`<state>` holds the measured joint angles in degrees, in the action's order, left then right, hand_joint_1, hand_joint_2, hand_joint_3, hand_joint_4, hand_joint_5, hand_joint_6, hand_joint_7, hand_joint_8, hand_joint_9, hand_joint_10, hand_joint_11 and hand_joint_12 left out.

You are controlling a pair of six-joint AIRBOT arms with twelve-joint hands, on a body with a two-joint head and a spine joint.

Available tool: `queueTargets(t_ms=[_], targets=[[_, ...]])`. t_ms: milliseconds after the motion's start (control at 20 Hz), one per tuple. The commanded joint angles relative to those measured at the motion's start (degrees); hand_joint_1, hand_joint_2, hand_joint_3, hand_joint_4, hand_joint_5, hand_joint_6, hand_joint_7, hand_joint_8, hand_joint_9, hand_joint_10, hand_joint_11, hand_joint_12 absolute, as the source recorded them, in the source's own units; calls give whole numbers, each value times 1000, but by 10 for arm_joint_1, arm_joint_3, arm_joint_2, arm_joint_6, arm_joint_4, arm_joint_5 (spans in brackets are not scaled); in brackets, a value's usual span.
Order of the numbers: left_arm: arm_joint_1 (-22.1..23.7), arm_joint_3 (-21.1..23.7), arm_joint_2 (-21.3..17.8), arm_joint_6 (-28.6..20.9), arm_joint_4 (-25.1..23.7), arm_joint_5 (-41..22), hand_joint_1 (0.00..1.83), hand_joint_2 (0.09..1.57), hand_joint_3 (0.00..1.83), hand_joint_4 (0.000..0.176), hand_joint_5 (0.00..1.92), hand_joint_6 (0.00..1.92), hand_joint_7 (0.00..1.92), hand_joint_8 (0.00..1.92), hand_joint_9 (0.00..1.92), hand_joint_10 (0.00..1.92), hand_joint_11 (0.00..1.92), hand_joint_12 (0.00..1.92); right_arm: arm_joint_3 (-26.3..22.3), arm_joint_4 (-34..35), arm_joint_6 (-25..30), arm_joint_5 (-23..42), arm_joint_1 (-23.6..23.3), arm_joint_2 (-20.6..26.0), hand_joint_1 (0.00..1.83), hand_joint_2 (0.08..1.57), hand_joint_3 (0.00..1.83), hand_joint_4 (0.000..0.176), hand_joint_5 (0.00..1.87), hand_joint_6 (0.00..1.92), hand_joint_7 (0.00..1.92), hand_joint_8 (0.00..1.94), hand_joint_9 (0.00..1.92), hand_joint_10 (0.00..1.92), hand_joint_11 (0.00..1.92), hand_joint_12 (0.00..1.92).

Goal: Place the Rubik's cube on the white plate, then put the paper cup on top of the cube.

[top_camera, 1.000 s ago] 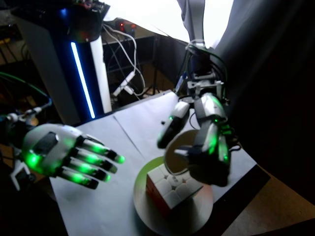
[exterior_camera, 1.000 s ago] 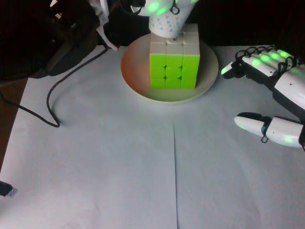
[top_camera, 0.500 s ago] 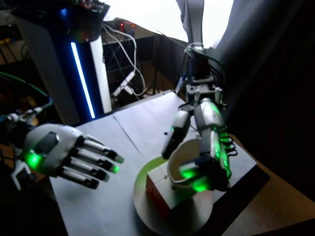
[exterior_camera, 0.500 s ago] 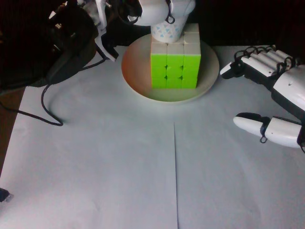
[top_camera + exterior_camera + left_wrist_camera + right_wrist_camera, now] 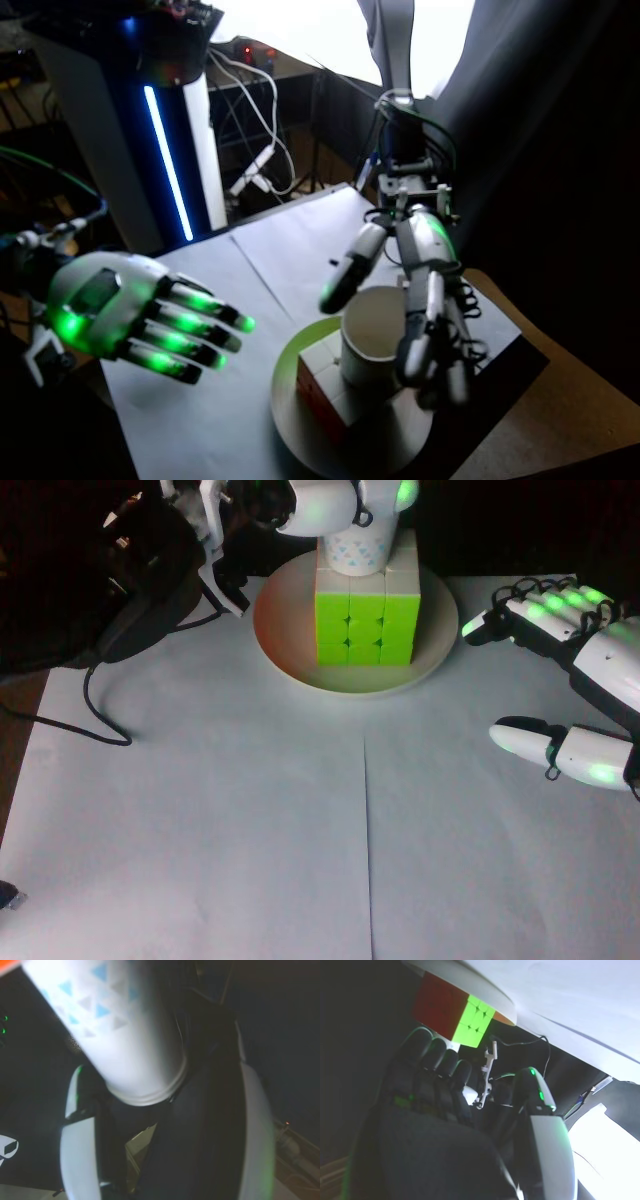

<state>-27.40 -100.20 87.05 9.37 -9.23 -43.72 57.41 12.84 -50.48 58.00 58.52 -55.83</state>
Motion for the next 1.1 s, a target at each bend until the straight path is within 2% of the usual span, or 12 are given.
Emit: queueTargets(t_ms=[0, 250, 350, 400, 500, 700, 800, 850, 900, 950, 1000, 1050], targets=[[3, -2, -1, -6, 16, -73, 853, 1173, 3, 176, 13, 0, 0, 0, 0, 0, 0, 0, 2, -3, 1, 70, -3, 0, 800, 1230, 2, 4, 0, 954, 4, 1121, 0, 1315, 0, 1718], [0, 6, -13, 0, 20, -77, 708, 1132, 0, 176, 0, 0, 0, 0, 0, 0, 0, 0, 2, -3, 1, 70, -3, 0, 786, 1227, 0, 0, 0, 920, 32, 1080, 0, 1344, 0, 1625], [0, 15, -23, 14, 21, -74, 715, 1101, 0, 176, 0, 0, 0, 0, 0, 0, 0, 0, 2, -2, 1, 70, -3, 0, 745, 1225, 0, 31, 0, 839, 58, 979, 8, 1300, 0, 1564], [0, 22, -30, 25, 23, -73, 721, 1099, 0, 176, 0, 0, 0, 0, 0, 0, 0, 0, 2, -2, 1, 70, -3, 0, 726, 1225, 1, 9, 0, 816, 55, 971, 16, 1306, 0, 1572], [0, 51, -58, 70, 33, -71, 669, 1056, 0, 176, 0, 0, 0, 0, 0, 0, 0, 0, 2, -1, 1, 70, -3, 1, 727, 1218, 0, 40, 0, 789, 56, 921, 10, 1257, 0, 1512], [0, 90, -102, 108, 37, -87, 688, 1107, 0, 176, 0, 0, 0, 0, 0, 0, 0, 0, -5, -1, 1, 73, -3, 8, 669, 1228, 0, 0, 0, 588, 105, 661, 37, 1049, 0, 1382], [-1, 109, -121, 116, 37, -105, 667, 1085, 0, 176, 0, 0, 0, 0, 0, 0, 42, 21, -11, -1, 1, 88, -3, 18, 626, 1231, 1, 31, 0, 306, 98, 216, 6, 810, 0, 1192], [-2, 115, -127, 116, 37, -114, 671, 1105, 4, 176, 0, 0, 0, 0, 0, 0, 9, 606, -14, -1, 1, 94, -3, 21, 592, 1239, 2, 34, 5, 127, 67, 55, 12, 643, 0, 1081], [-4, 122, -133, 116, 37, -125, 689, 1085, 0, 176, 0, 0, 0, 0, 0, 0, 0, 918, -16, -1, 1, 99, -3, 23, 547, 1226, 0, 39, 13, 28, 37, 6, 62, 355, 0, 904], [-7, 130, -140, 117, 37, -138, 672, 1088, 0, 176, 0, 0, 0, 0, 0, 0, 0, 748, -18, -1, 1, 105, -3, 27, 475, 1229, 2, 1, 0, 0, 40, 2, 87, 262, 0, 910], [-9, 136, -147, 117, 37, -145, 591, 1112, 9, 161, 0, 0, 0, 0, 0, 0, 0, 727, -19, -1, 1, 109, -3, 29, 398, 1236, 5, 6, 0, 0, 51, 5, 87, 247, 0, 913], [-12, 150, -162, 129, 37, -157, 525, 1095, 0, 113, 0, 0, 0, 0, 0, 0, 0, 568, -21, -1, 1, 119, -3, 34, 390, 1251, 3, 63, 0, 0, 14, 2, 79, 152, 0, 723]])
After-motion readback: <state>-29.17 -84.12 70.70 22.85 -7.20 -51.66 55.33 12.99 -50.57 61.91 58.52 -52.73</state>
